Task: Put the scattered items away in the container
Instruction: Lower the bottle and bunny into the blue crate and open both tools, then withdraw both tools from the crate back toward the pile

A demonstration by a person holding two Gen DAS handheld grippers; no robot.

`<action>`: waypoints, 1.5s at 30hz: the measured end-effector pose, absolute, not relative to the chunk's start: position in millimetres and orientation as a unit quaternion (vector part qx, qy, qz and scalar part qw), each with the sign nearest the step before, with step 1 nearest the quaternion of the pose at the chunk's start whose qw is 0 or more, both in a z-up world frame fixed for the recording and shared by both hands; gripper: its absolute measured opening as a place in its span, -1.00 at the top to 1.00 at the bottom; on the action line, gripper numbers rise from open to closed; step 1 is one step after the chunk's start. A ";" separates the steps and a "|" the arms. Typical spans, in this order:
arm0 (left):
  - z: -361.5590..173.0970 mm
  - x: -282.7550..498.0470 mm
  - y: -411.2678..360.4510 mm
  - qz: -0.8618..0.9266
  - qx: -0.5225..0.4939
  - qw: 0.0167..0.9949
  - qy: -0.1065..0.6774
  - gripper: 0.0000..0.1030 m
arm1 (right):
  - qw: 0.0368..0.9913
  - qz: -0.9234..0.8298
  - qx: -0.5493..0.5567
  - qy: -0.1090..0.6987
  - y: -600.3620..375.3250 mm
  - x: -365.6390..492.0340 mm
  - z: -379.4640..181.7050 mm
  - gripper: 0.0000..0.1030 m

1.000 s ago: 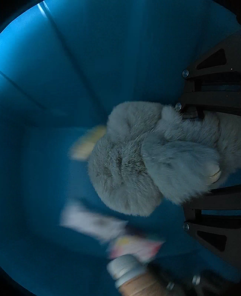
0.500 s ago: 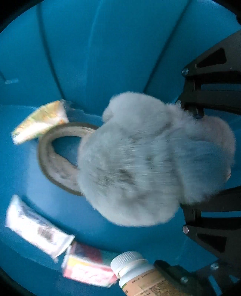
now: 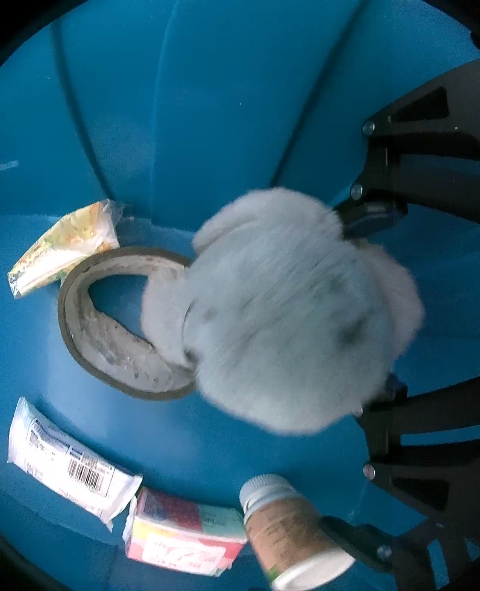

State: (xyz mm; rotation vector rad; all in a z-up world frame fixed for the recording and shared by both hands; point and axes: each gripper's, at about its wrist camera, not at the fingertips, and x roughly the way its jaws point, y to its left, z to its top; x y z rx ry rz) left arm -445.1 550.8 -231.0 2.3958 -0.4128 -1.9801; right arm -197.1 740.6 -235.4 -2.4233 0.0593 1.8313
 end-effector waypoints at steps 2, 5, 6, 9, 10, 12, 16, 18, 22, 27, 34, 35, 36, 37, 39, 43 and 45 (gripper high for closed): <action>-228.4 -444.3 552.3 -0.633 0.763 0.002 -0.131 -0.48 | 0.047 0.609 -0.792 0.027 739.9 -197.0 -228.1 -0.42; -222.0 -442.4 554.0 -0.634 0.763 0.002 -0.126 -0.48 | 0.056 0.621 -0.781 0.032 742.2 -195.9 -214.4 -0.46; -217.4 -442.1 553.5 -0.635 0.764 -0.001 -0.114 -0.48 | 0.056 0.622 -0.780 0.037 742.6 -194.3 -210.4 -0.49; -199.6 -438.0 554.4 -0.642 0.759 -0.009 -0.105 -0.49 | 0.058 0.624 -0.778 0.047 744.1 -187.9 -195.1 -0.55; -191.7 -435.4 555.1 -0.648 0.754 -0.010 -0.105 -0.49 | 0.059 0.628 -0.775 0.045 744.4 -185.6 -186.9 -0.56; -175.6 -429.8 556.4 -0.656 0.748 -0.012 -0.102 -0.49 | 0.059 0.634 -0.770 0.042 744.6 -180.8 -171.0 -0.60; -138.5 -416.2 538.4 -0.687 0.719 -0.026 -0.103 -0.49 | 0.059 0.658 -0.749 0.054 754.2 -167.0 -130.2 -0.66; -119.4 -414.4 522.8 -0.698 0.708 -0.035 -0.101 -0.49 | 0.057 0.674 -0.734 0.062 754.6 -154.1 -108.7 -0.69; -97.1 -405.4 516.7 -0.718 0.688 -0.061 -0.091 -0.52 | 0.064 0.697 -0.710 0.071 747.4 -132.4 -59.6 -0.69; -67.2 -384.6 522.4 -0.746 0.651 -0.084 -0.108 -0.55 | 0.080 0.727 -0.678 0.067 742.4 -119.2 -39.5 -0.69; -42.3 -352.2 521.9 -0.781 0.607 -0.093 -0.114 -0.55 | 0.102 0.758 -0.641 0.067 733.4 -84.5 -14.0 -0.70; -38.9 -347.5 521.6 -0.785 0.603 -0.093 -0.112 -0.55 | 0.101 0.764 -0.634 0.065 731.0 -79.1 -8.0 -0.70; -35.5 -342.6 521.1 -0.788 0.599 -0.093 -0.109 -0.55 | 0.100 0.770 -0.627 0.066 728.8 -74.6 -2.9 -0.70; -31.8 -337.8 520.5 -0.791 0.595 -0.093 -0.107 -0.55 | 0.103 0.775 -0.620 0.068 726.4 -70.8 1.3 -0.70; -25.7 -328.3 519.5 -0.797 0.587 -0.091 -0.106 -0.55 | 0.105 0.783 -0.610 0.067 719.3 -62.8 10.2 -0.71; -6.0 -309.4 513.7 -0.811 0.568 -0.093 -0.103 -0.56 | 0.097 0.795 -0.598 0.045 701.5 -53.3 24.8 -0.72; 2.1 -301.9 507.5 -0.818 0.559 -0.090 -0.099 -0.56 | 0.095 0.800 -0.591 0.042 692.3 -51.9 30.7 -0.72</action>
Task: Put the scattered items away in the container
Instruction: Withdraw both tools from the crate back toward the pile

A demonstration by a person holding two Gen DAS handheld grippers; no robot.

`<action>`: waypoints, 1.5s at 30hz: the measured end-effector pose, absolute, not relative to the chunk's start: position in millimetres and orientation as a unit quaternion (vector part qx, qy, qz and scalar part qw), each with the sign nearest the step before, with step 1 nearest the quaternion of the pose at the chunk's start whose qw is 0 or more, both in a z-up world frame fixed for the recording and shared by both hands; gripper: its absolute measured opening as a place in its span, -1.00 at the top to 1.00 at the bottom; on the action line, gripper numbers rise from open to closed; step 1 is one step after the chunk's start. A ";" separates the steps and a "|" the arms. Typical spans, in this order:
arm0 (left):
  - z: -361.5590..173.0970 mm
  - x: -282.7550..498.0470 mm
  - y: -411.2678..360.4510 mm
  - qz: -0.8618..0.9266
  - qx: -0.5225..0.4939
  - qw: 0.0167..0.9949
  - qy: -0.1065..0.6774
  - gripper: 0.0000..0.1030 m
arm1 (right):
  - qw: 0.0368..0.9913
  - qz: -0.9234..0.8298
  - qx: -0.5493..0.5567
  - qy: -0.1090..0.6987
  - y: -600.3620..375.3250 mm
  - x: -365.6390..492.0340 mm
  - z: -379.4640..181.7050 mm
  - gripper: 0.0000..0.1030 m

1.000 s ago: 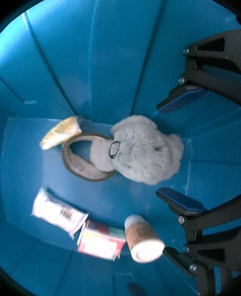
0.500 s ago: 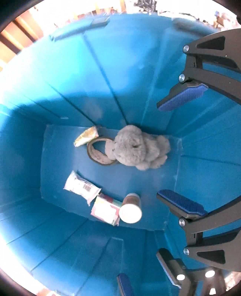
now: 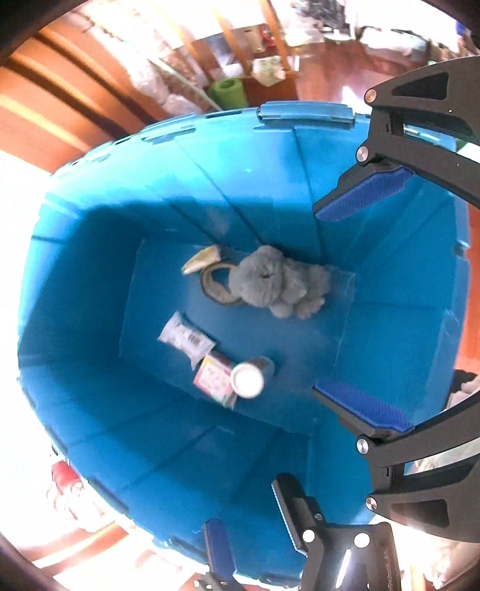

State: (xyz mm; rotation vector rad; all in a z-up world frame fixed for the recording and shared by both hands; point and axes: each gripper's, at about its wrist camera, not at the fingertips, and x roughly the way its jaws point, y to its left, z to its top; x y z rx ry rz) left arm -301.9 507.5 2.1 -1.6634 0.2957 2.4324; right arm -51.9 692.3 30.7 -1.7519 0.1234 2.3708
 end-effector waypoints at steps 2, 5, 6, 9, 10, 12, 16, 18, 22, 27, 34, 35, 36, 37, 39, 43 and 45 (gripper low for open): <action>8.5 -293.6 499.5 0.823 -0.554 0.086 0.097 -0.55 | 0.094 0.804 -0.586 0.037 681.7 -50.9 37.5 -0.72; 17.2 -280.8 482.9 0.829 -0.546 0.083 0.086 -0.56 | 0.091 0.811 -0.577 0.024 663.1 -51.7 47.9 -0.72; 20.3 -276.7 476.5 0.832 -0.543 0.082 0.081 -0.56 | 0.089 0.814 -0.574 0.020 655.8 -52.4 51.8 -0.72; 31.2 -263.5 453.6 0.841 -0.530 0.080 0.071 -0.56 | 0.087 0.821 -0.564 0.012 633.2 -55.9 62.2 -0.73; 34.8 -259.1 444.4 0.845 -0.526 0.078 0.067 -0.56 | 0.086 0.824 -0.560 0.011 624.2 -57.9 65.2 -0.73; 40.1 -251.9 425.6 0.850 -0.518 0.074 0.059 -0.56 | 0.082 0.830 -0.551 0.012 605.6 -62.5 70.6 -0.75; 51.5 -233.7 376.0 0.859 -0.505 0.067 0.044 -0.56 | 0.076 0.841 -0.535 0.014 562.6 -73.4 78.9 -0.90; 54.3 -223.7 347.2 0.863 -0.500 0.058 0.037 -0.56 | 0.074 0.846 -0.528 0.014 538.5 -80.4 81.8 -0.91; 55.0 -201.5 286.9 0.865 -0.499 0.040 0.024 -0.56 | 0.069 0.853 -0.517 0.015 485.9 -93.0 86.0 -0.91; 47.5 -171.4 213.6 0.866 -0.499 0.017 0.014 -0.56 | 0.057 0.862 -0.504 0.018 420.0 -110.4 85.8 -0.91; 32.8 -136.9 130.5 0.881 -0.473 -0.019 0.026 -0.56 | 0.052 0.867 -0.495 0.031 341.8 -143.8 64.4 -0.91; 31.1 -134.0 120.4 0.882 -0.469 -0.022 0.025 -0.56 | 0.053 0.866 -0.496 0.032 334.4 -149.1 60.7 -0.91; 28.7 -131.7 110.6 0.884 -0.467 -0.025 0.023 -0.56 | 0.055 0.866 -0.497 0.034 328.1 -154.3 56.7 -0.91; 27.1 -130.6 102.1 0.885 -0.465 -0.028 0.020 -0.56 | 0.058 0.865 -0.498 0.033 322.2 -159.9 52.2 -0.91; 22.4 -128.7 86.2 0.887 -0.460 -0.034 0.019 -0.56 | 0.062 0.863 -0.501 0.033 312.7 -170.3 43.9 -0.91; 10.8 -130.5 59.3 0.891 -0.451 -0.046 0.012 -0.56 | 0.071 0.857 -0.510 0.034 301.1 -191.1 25.3 -0.91; 2.8 -134.1 49.0 0.893 -0.448 -0.049 0.006 -0.56 | 0.076 0.855 -0.512 0.033 298.8 -199.9 14.9 -0.91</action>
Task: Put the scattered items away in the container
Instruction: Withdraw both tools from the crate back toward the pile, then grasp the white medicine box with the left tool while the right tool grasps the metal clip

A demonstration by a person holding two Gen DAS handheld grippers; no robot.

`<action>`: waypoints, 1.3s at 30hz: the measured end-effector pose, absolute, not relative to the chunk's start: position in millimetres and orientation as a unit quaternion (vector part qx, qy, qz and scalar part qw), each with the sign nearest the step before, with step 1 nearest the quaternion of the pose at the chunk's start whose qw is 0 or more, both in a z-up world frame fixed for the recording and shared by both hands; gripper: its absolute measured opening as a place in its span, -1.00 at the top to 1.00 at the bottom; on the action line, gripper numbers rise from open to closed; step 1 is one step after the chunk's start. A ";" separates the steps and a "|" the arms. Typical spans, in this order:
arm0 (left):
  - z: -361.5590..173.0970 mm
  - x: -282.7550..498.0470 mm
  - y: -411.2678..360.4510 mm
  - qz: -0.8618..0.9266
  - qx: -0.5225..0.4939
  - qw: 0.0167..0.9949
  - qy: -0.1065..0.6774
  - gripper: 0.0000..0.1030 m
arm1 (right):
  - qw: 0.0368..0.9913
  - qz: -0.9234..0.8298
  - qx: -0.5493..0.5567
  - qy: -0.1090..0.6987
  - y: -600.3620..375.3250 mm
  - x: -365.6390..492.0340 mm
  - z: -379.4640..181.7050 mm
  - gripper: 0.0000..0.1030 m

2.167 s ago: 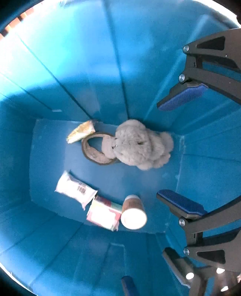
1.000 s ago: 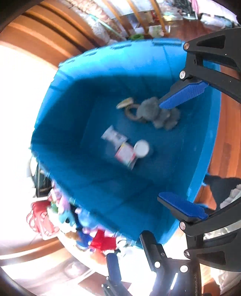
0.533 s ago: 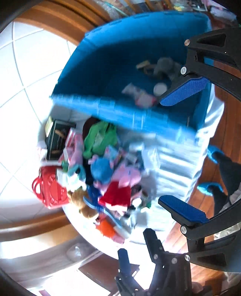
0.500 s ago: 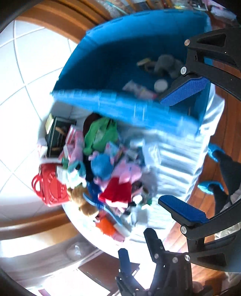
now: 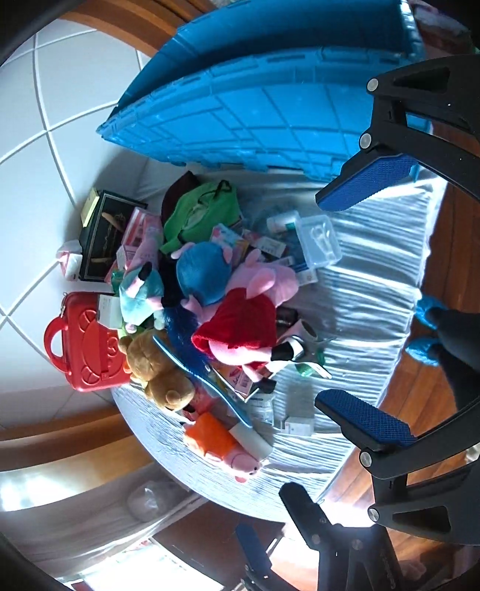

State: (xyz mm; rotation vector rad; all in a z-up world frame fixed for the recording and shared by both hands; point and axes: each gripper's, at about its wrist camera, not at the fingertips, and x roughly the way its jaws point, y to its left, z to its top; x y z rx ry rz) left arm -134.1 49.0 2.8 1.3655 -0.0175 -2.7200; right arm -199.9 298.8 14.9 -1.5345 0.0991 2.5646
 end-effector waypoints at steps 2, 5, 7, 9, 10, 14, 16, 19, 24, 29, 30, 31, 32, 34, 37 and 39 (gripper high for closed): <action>-7.5 -140.8 41.1 -0.895 0.445 0.042 0.001 -0.56 | 0.082 0.855 -0.511 0.039 297.6 -208.4 3.2 -0.91; -28.9 -151.9 31.5 -0.895 0.445 0.040 0.006 -0.56 | 0.087 0.851 -0.514 0.058 301.1 -221.5 -20.8 -0.93; -47.8 -160.1 27.6 -0.893 0.447 0.049 -0.001 -0.56 | 0.092 0.849 -0.516 0.068 304.1 -229.3 -39.3 -0.93; -67.5 -166.5 23.8 -0.889 0.454 0.053 0.002 -0.56 | 0.097 0.849 -0.514 0.076 306.1 -233.3 -57.6 -0.93; -77.5 -169.6 22.2 -0.887 0.459 0.053 0.006 -0.56 | 0.098 0.849 -0.513 0.081 306.7 -234.1 -66.6 -0.93; -117.3 -173.1 14.7 -0.882 0.468 0.053 0.019 -0.56 | 0.107 0.850 -0.508 0.094 308.3 -230.5 -96.0 -0.93; -134.5 -169.0 7.9 -0.884 0.463 0.067 0.009 -0.56 | 0.104 0.851 -0.505 0.097 306.6 -226.5 -111.7 -0.90; -155.1 -157.6 -9.9 -0.883 0.462 0.088 0.010 -0.56 | 0.093 0.850 -0.505 0.116 304.9 -222.7 -133.3 -0.58; -187.8 -134.6 -41.9 -0.878 0.464 0.114 0.044 -0.56 | 0.085 0.846 -0.504 0.149 304.3 -220.4 -165.2 -0.16; -217.3 -130.9 -56.8 -0.865 0.476 0.135 0.086 -0.56 | 0.080 0.845 -0.503 0.162 300.2 -225.1 -187.6 -0.16; -221.1 -131.7 -56.3 -0.864 0.477 0.139 0.087 -0.56 | 0.080 0.845 -0.503 0.163 299.1 -226.7 -190.6 -0.16; -225.5 -133.3 -55.1 -0.863 0.477 0.142 0.086 -0.56 | 0.081 0.846 -0.501 0.164 297.9 -227.8 -192.3 -0.16; -230.1 -135.9 -53.7 -0.862 0.479 0.145 0.084 -0.56 | 0.082 0.846 -0.500 0.165 296.7 -229.3 -193.7 -0.16; -237.2 -140.9 -50.7 -0.860 0.480 0.150 0.083 -0.56 | 0.081 0.848 -0.497 0.166 294.3 -232.7 -195.6 -0.16; -246.9 -146.7 -47.2 -0.859 0.479 0.164 0.077 -0.56 | 0.080 0.852 -0.490 0.168 290.4 -238.4 -197.8 -0.16; -253.1 -149.4 -46.0 -0.856 0.482 0.170 0.077 -0.56 | 0.074 0.854 -0.485 0.176 288.3 -241.7 -199.8 -0.16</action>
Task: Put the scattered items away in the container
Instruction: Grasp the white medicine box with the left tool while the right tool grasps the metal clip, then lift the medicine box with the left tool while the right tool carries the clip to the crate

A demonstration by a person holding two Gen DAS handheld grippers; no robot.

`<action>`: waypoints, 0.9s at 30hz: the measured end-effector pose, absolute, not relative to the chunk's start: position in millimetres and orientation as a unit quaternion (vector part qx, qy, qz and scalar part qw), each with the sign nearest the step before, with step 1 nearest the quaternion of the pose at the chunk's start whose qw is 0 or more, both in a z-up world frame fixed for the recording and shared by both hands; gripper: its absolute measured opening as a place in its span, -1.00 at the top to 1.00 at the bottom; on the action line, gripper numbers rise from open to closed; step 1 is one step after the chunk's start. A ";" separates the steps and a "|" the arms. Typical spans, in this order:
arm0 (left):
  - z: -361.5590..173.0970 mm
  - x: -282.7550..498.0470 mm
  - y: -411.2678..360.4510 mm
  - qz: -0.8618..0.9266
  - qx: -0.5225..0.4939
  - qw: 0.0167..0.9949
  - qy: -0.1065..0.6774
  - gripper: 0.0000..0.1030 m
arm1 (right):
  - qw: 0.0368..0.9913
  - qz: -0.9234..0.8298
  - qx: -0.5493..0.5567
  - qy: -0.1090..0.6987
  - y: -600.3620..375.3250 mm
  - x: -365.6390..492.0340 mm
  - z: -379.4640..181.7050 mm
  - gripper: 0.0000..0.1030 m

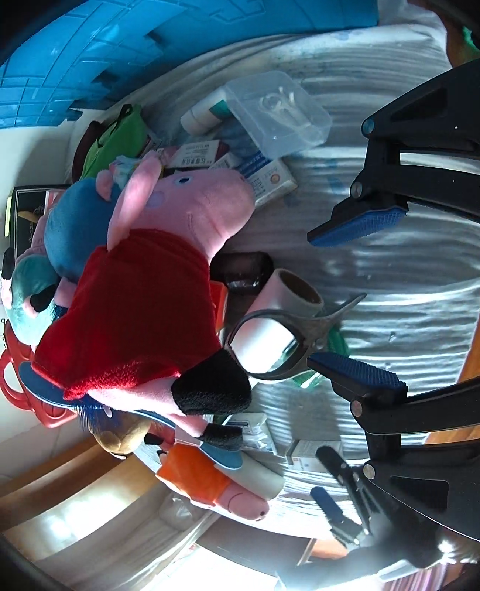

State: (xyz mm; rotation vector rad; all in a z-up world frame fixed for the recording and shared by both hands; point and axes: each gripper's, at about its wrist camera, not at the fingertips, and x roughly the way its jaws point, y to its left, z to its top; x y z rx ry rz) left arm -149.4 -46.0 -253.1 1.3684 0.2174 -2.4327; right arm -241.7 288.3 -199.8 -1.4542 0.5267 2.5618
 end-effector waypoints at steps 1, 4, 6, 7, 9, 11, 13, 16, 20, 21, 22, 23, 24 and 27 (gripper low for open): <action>-256.6 -150.3 -46.1 -0.855 0.483 0.173 0.077 -0.56 | 0.069 0.854 -0.482 0.181 286.9 -243.0 -201.1 -0.16; -265.4 -152.8 -47.7 -0.850 0.489 0.179 0.076 -0.55 | 0.062 0.853 -0.485 0.181 281.4 -247.5 -207.1 -0.16; -270.4 -154.4 -50.6 -0.847 0.492 0.181 0.082 -0.56 | 0.061 0.851 -0.488 0.184 279.7 -251.3 -212.8 -0.16; -273.2 -155.2 -52.5 -0.845 0.495 0.183 0.088 -0.56 | 0.059 0.850 -0.488 0.187 279.5 -252.9 -215.0 -0.16; -278.4 -156.6 -55.4 -0.841 0.499 0.185 0.098 -0.55 | 0.056 0.849 -0.489 0.191 279.1 -256.3 -219.5 -0.12; -279.4 -157.8 -52.8 -0.845 0.494 0.184 0.089 -0.55 | 0.051 0.845 -0.495 0.195 277.9 -260.7 -225.7 0.06; -278.7 -158.4 -50.4 -0.849 0.489 0.179 0.086 -0.34 | 0.044 0.844 -0.496 0.200 277.1 -263.2 -229.0 0.10; -276.1 -160.9 -45.6 -0.854 0.485 0.167 0.081 0.28 | 0.037 0.846 -0.496 0.191 274.3 -265.0 -227.1 0.22; -275.1 -161.1 -42.9 -0.854 0.484 0.172 0.077 0.39 | 0.042 0.853 -0.493 0.164 268.6 -262.0 -219.1 0.24; -273.4 -159.5 -42.5 -0.855 0.482 0.174 0.076 0.39 | 0.044 0.856 -0.492 0.154 266.0 -259.7 -216.3 0.25; -270.2 -157.6 -41.2 -0.858 0.477 0.176 0.072 0.39 | 0.043 0.860 -0.489 0.144 263.1 -256.8 -213.0 0.25; -266.6 -155.9 -39.3 -0.861 0.472 0.178 0.066 0.39 | 0.042 0.862 -0.486 0.137 260.8 -254.0 -209.6 0.26; -262.5 -154.5 -37.0 -0.864 0.467 0.180 0.059 0.39 | 0.041 0.865 -0.483 0.131 258.7 -251.9 -206.0 0.26; -251.2 -152.3 -32.8 -0.870 0.456 0.180 0.053 0.39 | 0.038 0.870 -0.477 0.119 255.2 -247.7 -195.1 0.27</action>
